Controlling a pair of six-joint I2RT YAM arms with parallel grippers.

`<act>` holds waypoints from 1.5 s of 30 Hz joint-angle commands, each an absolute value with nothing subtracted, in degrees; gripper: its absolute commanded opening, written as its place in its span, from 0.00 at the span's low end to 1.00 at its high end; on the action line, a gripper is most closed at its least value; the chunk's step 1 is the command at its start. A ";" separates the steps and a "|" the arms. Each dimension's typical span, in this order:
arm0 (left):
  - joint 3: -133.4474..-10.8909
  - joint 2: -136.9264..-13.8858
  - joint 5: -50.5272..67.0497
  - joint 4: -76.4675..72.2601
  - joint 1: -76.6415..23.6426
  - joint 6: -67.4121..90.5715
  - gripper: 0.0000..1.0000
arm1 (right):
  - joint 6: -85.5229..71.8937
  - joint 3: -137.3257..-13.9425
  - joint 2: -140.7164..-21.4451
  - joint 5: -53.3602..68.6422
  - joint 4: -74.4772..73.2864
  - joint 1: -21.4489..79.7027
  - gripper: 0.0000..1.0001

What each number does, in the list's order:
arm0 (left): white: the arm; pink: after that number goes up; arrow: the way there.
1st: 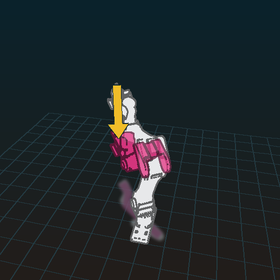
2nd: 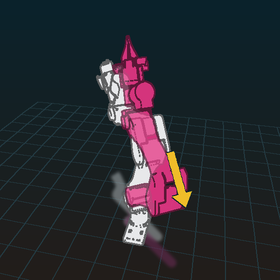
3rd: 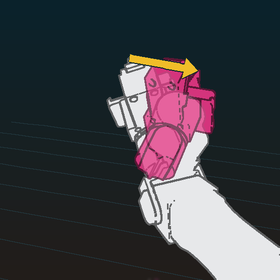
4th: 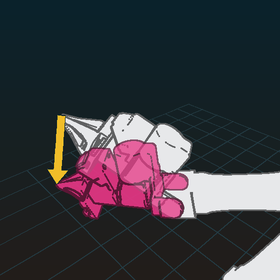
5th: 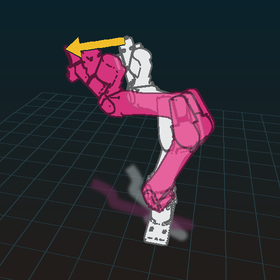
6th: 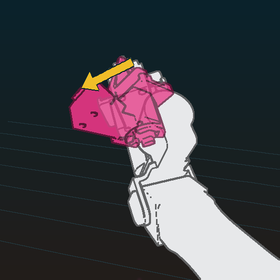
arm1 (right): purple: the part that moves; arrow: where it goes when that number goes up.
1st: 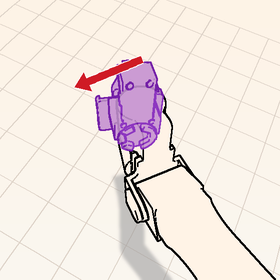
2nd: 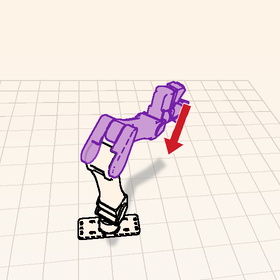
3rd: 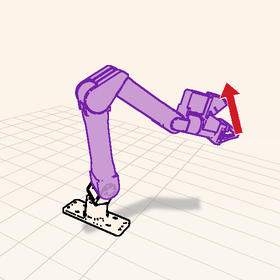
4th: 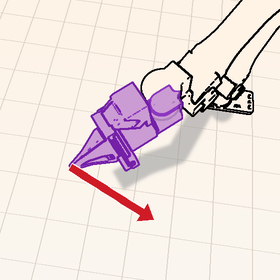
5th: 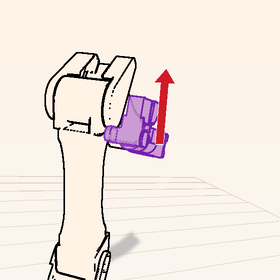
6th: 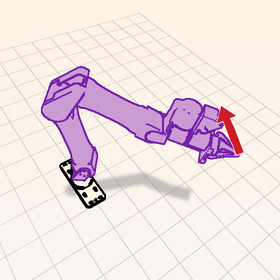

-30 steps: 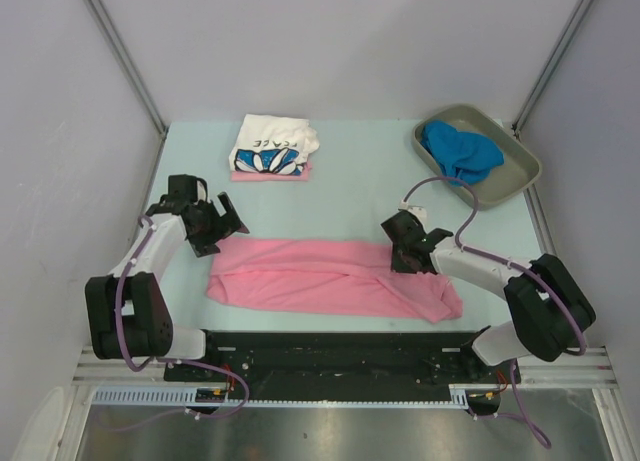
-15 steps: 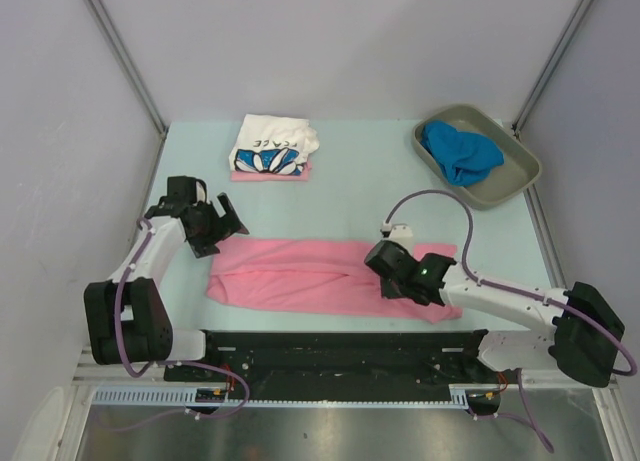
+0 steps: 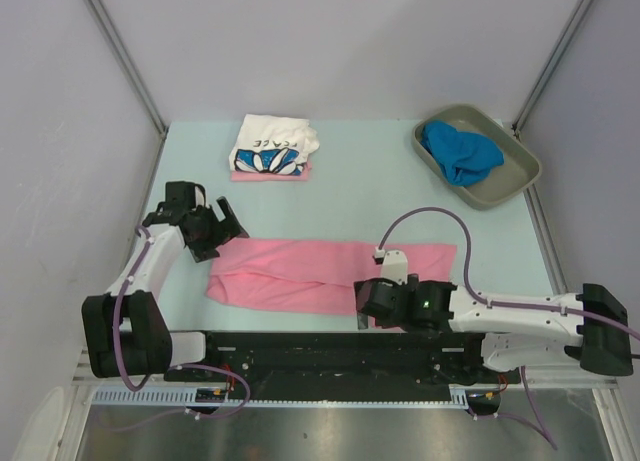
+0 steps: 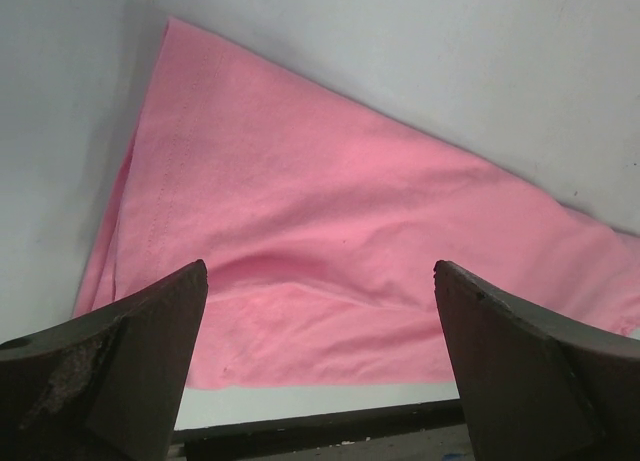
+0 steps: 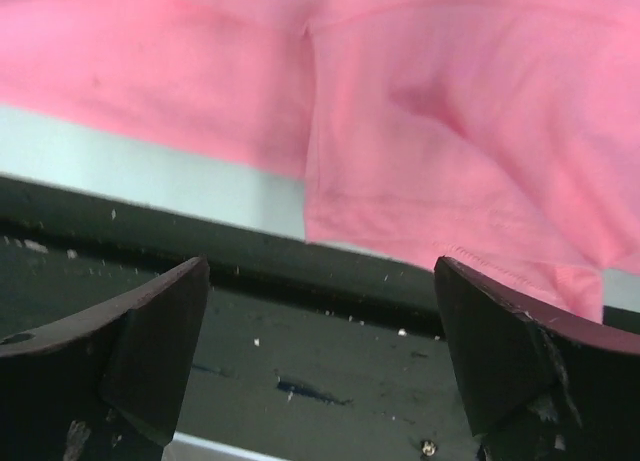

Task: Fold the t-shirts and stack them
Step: Fold the tshirt

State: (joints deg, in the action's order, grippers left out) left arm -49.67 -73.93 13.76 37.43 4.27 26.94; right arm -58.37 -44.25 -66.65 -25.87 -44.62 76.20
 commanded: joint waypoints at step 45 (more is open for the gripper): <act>-55.89 -78.92 14.33 38.05 -6.86 23.12 1.00 | -41.66 -44.38 -91.31 -2.20 -17.58 12.57 1.00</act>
